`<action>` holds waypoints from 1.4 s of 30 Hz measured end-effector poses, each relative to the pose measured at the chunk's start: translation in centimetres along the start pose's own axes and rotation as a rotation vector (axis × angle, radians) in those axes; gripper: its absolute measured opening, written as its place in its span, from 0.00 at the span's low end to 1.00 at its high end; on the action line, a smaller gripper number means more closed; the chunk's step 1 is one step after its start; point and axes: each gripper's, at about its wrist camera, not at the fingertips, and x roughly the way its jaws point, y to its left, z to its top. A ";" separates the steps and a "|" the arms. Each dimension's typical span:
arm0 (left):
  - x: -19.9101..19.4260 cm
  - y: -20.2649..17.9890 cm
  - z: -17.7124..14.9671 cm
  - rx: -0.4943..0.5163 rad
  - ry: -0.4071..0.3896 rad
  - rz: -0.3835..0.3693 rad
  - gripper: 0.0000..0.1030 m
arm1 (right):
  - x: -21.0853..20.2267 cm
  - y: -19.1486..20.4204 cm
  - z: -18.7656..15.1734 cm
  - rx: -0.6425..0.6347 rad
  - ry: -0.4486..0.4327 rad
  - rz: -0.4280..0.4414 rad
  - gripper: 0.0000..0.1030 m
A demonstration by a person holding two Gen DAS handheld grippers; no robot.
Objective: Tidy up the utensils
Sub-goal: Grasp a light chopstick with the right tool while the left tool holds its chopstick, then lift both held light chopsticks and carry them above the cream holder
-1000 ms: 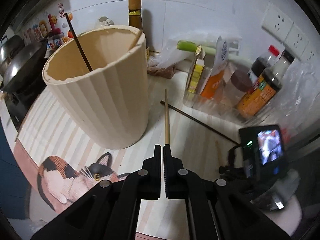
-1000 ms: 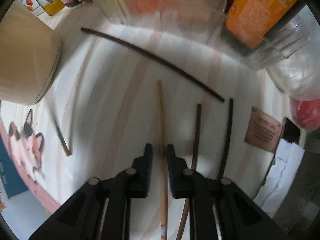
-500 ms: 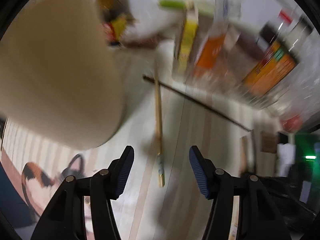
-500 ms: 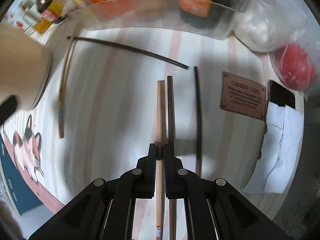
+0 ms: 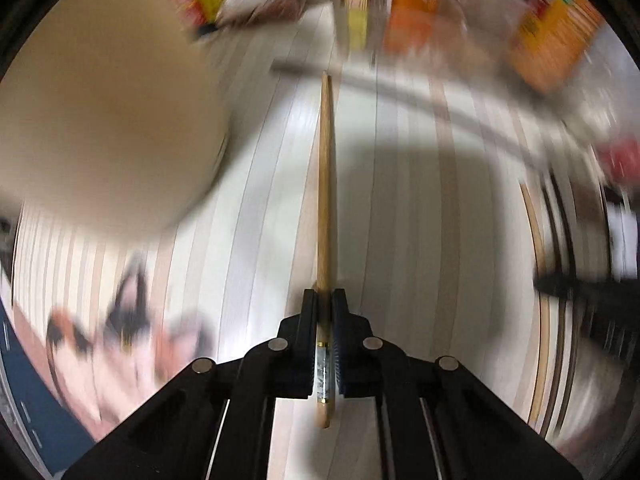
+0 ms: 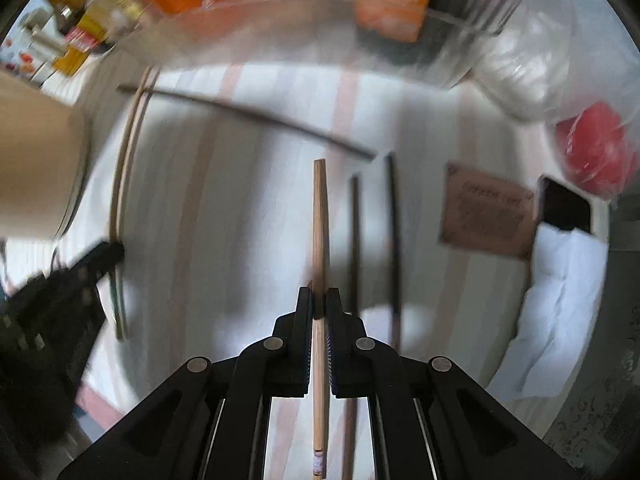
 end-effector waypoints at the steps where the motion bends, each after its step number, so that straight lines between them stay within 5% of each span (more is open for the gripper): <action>1: -0.3 0.5 -1.7 -0.014 0.012 -0.007 0.05 | 0.0 0.4 -0.9 -0.022 0.013 0.014 0.06; 4: -1.1 2.2 -6.4 -0.056 0.064 -0.036 0.05 | 0.3 1.4 -3.8 -0.075 0.049 0.038 0.06; 8: -1.3 3.4 -8.6 -0.095 0.105 -0.091 0.05 | 0.4 1.9 -6.4 -0.099 0.071 0.031 0.06; 13: -0.7 4.4 -6.4 -0.123 0.122 -0.131 0.12 | 0.7 3.0 -5.9 -0.118 0.111 -0.008 0.07; 23: 0.5 2.8 -1.9 -0.039 0.110 -0.020 0.13 | 1.9 4.0 -1.4 -0.107 0.209 -0.023 0.07; 27: 0.9 1.3 -0.7 -0.065 0.092 -0.037 0.09 | 1.6 5.9 -1.3 -0.121 0.174 -0.074 0.07; 32: -0.2 3.3 -3.6 -0.048 0.055 -0.029 0.04 | 0.9 7.0 -2.9 -0.114 0.068 -0.098 0.06; 42: -6.7 5.0 -6.5 -0.038 -0.082 -0.081 0.04 | -4.4 5.3 -4.8 -0.035 -0.093 0.037 0.06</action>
